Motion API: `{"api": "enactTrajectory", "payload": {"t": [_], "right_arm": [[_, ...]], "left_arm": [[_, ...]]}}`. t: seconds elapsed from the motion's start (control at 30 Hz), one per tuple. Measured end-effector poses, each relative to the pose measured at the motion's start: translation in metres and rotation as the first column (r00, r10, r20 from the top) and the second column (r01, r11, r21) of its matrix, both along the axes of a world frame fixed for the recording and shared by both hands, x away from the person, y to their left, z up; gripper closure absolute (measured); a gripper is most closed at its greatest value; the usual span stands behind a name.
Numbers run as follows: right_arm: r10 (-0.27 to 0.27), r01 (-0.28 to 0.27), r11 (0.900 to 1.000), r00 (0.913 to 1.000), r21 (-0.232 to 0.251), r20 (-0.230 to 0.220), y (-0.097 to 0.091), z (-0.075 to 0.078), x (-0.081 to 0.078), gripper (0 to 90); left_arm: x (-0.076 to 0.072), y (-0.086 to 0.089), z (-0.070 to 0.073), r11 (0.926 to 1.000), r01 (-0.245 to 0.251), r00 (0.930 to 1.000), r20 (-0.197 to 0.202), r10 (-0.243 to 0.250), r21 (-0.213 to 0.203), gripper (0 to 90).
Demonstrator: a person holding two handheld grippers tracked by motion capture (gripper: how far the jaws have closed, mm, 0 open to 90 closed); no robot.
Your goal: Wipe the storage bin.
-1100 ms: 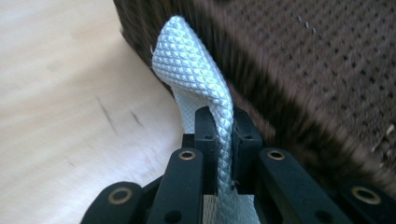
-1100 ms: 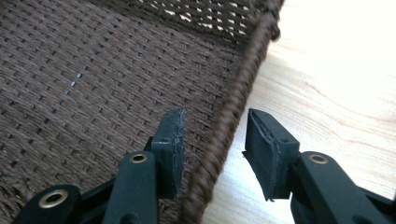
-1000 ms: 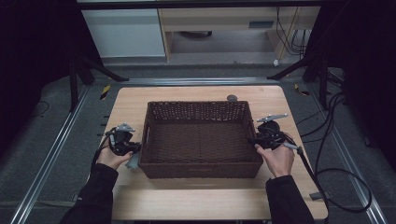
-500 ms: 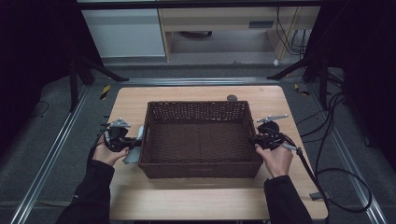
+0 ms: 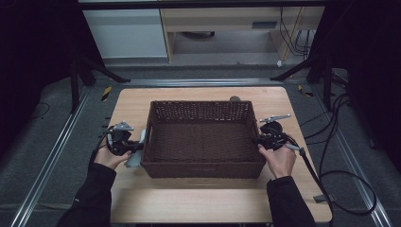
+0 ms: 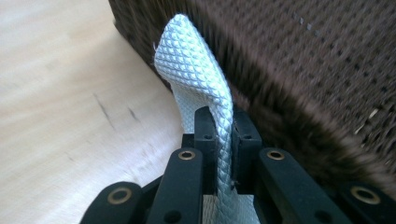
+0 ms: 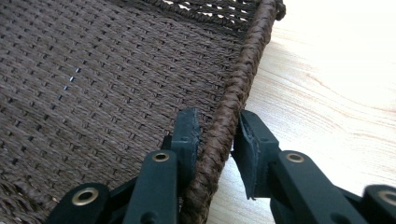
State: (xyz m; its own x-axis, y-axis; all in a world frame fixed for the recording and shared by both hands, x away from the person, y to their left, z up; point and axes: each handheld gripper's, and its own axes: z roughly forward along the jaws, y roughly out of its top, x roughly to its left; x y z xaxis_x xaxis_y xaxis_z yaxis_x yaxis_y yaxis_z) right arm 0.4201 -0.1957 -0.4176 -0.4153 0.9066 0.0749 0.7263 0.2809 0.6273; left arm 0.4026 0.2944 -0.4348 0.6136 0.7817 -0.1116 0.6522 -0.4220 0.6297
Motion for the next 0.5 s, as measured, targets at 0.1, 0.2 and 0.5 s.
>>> {"api": "enactTrajectory", "payload": {"t": [0.1,0.2,0.5], "right_arm": [[0.008,-0.008,0.9999,0.9997,-0.014,0.022,0.0,0.001,-0.002,67.1],[0.01,-0.01,0.9999,0.998,-0.004,0.063,-0.001,0.004,-0.004,62.3],[0.031,-0.03,0.9992,0.9993,-0.025,0.02,-0.001,0.001,-0.003,61.7]], "left_arm": [[-0.003,-0.004,-0.015,0.9997,0.017,0.9992,-0.037,-0.016,0.017,83.0],[-0.005,-0.005,-0.026,0.9994,0.024,0.9977,-0.063,-0.023,0.024,83.0],[-0.008,0.005,-0.003,1.0,0.001,0.9999,-0.01,-0.002,-0.009,83.0]]}}
